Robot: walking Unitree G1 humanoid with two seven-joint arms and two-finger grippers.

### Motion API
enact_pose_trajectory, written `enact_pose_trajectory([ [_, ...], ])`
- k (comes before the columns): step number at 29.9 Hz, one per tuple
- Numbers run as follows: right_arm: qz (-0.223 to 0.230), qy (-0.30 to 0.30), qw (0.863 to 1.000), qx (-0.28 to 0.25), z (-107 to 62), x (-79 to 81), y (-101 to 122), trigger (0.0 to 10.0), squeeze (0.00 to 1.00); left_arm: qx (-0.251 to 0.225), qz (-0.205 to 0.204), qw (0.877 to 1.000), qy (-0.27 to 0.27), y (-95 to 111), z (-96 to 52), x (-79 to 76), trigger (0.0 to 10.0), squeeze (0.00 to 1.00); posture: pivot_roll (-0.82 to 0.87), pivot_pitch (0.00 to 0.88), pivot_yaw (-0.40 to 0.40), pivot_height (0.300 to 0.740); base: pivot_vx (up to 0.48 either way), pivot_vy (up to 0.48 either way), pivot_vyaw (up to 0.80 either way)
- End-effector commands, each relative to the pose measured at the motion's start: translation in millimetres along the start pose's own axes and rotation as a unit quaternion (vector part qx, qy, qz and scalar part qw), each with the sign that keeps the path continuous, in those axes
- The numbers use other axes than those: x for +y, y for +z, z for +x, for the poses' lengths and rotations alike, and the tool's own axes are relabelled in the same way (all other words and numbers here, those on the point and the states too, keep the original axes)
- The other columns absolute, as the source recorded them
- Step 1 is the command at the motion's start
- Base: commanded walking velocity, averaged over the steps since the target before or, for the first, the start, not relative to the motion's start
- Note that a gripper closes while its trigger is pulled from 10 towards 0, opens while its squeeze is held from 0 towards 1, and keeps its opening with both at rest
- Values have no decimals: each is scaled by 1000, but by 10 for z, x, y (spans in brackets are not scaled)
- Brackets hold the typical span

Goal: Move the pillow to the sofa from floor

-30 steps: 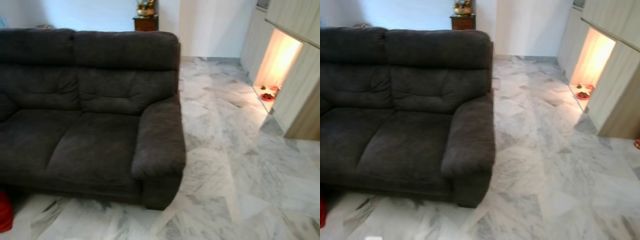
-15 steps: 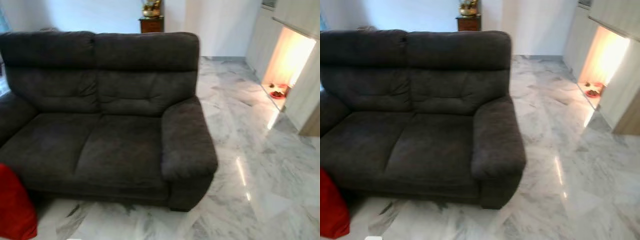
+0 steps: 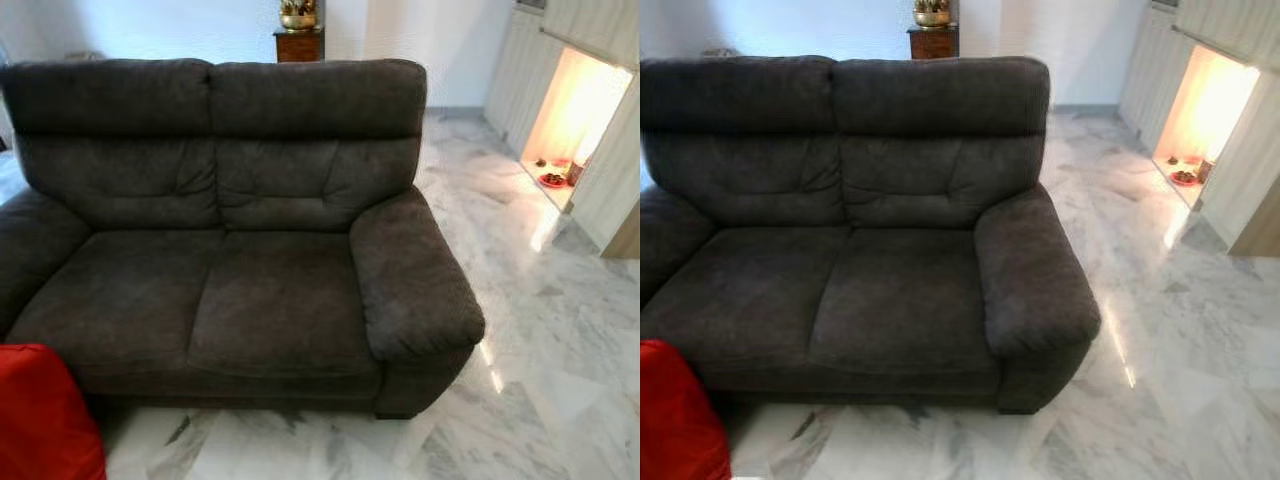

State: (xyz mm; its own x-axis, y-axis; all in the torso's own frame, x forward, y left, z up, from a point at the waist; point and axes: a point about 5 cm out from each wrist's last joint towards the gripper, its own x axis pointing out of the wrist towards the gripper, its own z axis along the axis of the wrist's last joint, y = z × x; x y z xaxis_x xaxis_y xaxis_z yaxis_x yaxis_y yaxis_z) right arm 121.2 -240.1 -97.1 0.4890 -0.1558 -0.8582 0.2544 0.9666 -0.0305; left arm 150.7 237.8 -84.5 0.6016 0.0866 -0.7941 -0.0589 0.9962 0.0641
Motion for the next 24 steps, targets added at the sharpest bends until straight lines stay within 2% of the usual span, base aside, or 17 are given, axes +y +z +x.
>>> enact_pose_trajectory([
  [1,-101,114,986,-69,95,910,598,10000,0,49,-44,997,49,-38,36,-60,10000,0,55,94,15,740,0,472,0],
  [12,-69,134,987,-61,88,955,568,10000,0,48,-39,997,46,-26,39,-58,10000,0,50,84,21,740,0,472,0],
  [24,-71,131,987,-60,90,947,570,10000,0,48,-33,997,44,-23,40,-58,10000,0,50,84,21,740,0,472,0],
])
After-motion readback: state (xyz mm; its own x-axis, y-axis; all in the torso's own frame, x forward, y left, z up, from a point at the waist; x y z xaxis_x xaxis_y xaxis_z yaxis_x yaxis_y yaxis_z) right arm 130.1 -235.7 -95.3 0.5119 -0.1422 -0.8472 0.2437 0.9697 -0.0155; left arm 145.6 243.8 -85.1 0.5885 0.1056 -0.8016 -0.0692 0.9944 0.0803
